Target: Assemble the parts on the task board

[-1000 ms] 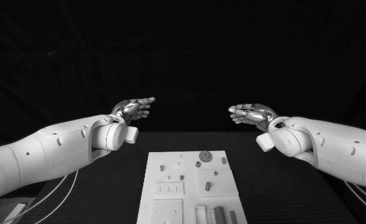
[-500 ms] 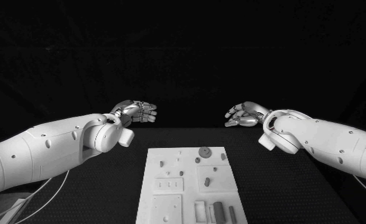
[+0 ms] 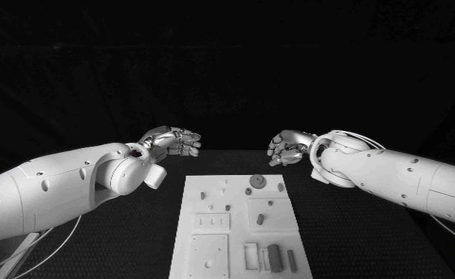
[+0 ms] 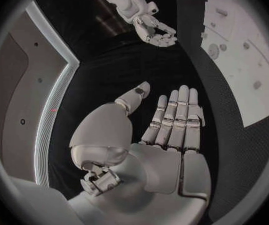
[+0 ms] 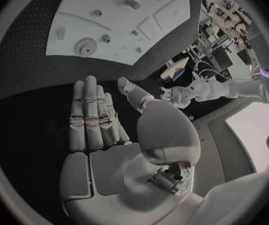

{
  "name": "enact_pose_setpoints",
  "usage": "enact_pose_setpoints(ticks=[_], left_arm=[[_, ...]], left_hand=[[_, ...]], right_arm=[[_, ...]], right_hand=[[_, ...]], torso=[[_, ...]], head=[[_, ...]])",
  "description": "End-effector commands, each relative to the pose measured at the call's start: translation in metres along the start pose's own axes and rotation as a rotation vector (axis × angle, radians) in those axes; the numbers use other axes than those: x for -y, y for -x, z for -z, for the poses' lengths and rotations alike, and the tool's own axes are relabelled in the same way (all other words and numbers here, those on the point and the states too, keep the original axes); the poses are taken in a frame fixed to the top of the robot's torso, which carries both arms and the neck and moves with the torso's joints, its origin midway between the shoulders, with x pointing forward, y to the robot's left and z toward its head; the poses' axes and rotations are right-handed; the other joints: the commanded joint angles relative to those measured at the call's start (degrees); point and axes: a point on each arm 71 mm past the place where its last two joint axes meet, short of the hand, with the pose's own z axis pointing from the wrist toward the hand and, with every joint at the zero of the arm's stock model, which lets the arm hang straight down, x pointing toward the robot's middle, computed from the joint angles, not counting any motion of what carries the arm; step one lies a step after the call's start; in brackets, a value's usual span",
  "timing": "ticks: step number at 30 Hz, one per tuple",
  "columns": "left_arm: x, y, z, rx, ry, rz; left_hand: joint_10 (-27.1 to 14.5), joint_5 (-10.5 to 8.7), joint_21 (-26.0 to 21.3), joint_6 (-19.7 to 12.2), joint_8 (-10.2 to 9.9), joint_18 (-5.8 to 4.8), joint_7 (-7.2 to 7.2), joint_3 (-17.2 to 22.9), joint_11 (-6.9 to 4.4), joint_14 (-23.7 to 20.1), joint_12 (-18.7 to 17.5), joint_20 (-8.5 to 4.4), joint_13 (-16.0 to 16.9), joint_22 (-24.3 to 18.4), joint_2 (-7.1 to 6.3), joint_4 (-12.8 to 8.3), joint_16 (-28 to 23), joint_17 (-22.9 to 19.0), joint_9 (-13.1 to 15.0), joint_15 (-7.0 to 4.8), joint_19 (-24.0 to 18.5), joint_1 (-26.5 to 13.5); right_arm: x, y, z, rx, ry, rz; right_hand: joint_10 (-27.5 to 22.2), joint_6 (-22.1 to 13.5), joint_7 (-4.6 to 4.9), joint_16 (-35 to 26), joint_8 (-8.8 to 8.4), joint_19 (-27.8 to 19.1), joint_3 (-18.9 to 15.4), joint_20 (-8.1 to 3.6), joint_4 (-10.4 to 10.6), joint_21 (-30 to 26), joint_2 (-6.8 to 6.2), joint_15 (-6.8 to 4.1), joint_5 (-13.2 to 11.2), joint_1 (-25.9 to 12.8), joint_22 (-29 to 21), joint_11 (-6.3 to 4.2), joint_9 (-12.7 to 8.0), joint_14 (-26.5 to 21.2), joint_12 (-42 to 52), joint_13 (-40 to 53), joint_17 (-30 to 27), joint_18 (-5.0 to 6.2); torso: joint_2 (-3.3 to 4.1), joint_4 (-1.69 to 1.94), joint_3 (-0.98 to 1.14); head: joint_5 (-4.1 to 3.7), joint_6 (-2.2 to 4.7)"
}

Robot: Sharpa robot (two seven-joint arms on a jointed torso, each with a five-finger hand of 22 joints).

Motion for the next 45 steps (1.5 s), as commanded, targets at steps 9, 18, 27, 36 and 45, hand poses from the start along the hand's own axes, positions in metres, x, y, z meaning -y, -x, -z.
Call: enact_pose_setpoints(ticks=[9, 18, 27, 36, 45], left_arm=[[0.01, -0.014, 0.006, -0.037, -0.027, 0.038], [0.012, -0.02, 0.006, -0.052, -0.026, 0.042], [0.012, -0.021, 0.008, -0.058, -0.026, 0.043], [0.013, -0.023, 0.012, -0.064, -0.029, 0.047], [0.017, -0.028, 0.014, -0.084, -0.033, 0.049]], left_hand=[[-0.6, -1.64, -0.8, -0.2, -0.6, -0.77, 3.17, -0.9, 0.36, 0.2, -0.8, -0.32, -0.3, -0.4, -0.66, 0.1, -0.7, 0.3, -0.5, 0.09, 0.6, -0.1], [-0.8, -1.83, -1.0, -0.2, -0.6, -0.99, 3.13, -1.1, 0.49, 0.2, -1.1, -0.45, -0.4, -0.5, -0.69, 0.1, -0.9, 0.4, -0.6, 0.12, 0.7, -0.2], [-0.8, -1.96, -1.1, -0.1, -0.6, -1.15, 3.21, -1.3, 0.51, 0.3, -1.2, -0.57, -0.4, -0.6, -0.72, 0.2, -1.0, 0.5, -0.6, 0.13, 0.8, -0.5], [-0.7, -2.11, -1.3, 0.0, -0.7, -1.35, 3.2, -1.6, 0.5, 0.3, -1.2, -0.72, -0.4, -0.7, -0.83, 0.3, -1.1, 0.6, -0.7, 0.13, 1.0, -0.9], [-0.6, -2.43, -1.5, 0.1, -0.7, -1.58, 3.18, -2.0, 0.48, 0.4, -1.3, -0.94, -0.4, -0.8, -1.21, 0.3, -1.3, 0.7, -0.8, 0.12, 1.1, -1.3]], right_arm=[[-0.029, -0.022, -0.011, -0.015, 0.01, 0.246], [-0.035, -0.037, -0.014, -0.043, 0.018, 0.298], [-0.036, -0.044, -0.014, -0.054, 0.023, 0.315], [-0.04, -0.047, -0.017, -0.048, 0.034, 0.32], [-0.035, -0.051, -0.021, -0.006, 0.026, 0.334]], right_hand=[[2.6, 0.6, 0.76, 0.0, -1.45, -0.1, 6.0, 0.19, 0.3, -0.8, -0.47, -0.15, 0.3, 2.9, 1.2, -0.39, -0.8, -0.9, -0.8, -0.4, 1.6, 0.08], [5.2, 2.8, 0.04, 2.7, -1.4, 3.2, 7.7, -0.83, 0.6, 1.6, -2.15, -1.31, 0.1, -0.4, 1.5, -1.41, -0.5, 1.8, -0.8, 0.1, 3.8, 0.37], [5.7, 3.3, -0.1, 3.4, -1.62, 3.6, 8.0, -1.13, 1.7, 2.6, -3.6, -1.49, 0.1, -2.3, 1.5, -1.59, -0.4, 1.8, -1.0, 0.6, 4.3, 0.37], [5.2, 3.2, -0.05, 4.0, -1.97, 3.8, 8.2, -1.37, 2.6, 3.3, -4.49, -1.48, 0.1, -3.0, 1.5, -1.5, -0.4, 2.1, -1.6, 0.7, 4.7, 0.37], [14.0, 2.7, -1.32, 13.4, -2.69, 8.9, 6.8, -3.83, 3.5, 10.2, -6.54, -4.32, 0.0, -1.9, 1.6, -4.8, 0.2, 6.4, 5.7, 8.1, 10.3, 0.37]], torso=[[2.47, 0.81, -0.25], [3.89, 0.98, -0.45], [5.12, 1.19, -0.67], [6.16, 1.38, -0.75], [6.84, 1.66, -0.73]], head=[[-0.6, -0.01], [-0.53, -0.87], [-0.8, -1.27], [-1.03, -1.35], [-0.93, -1.26]])
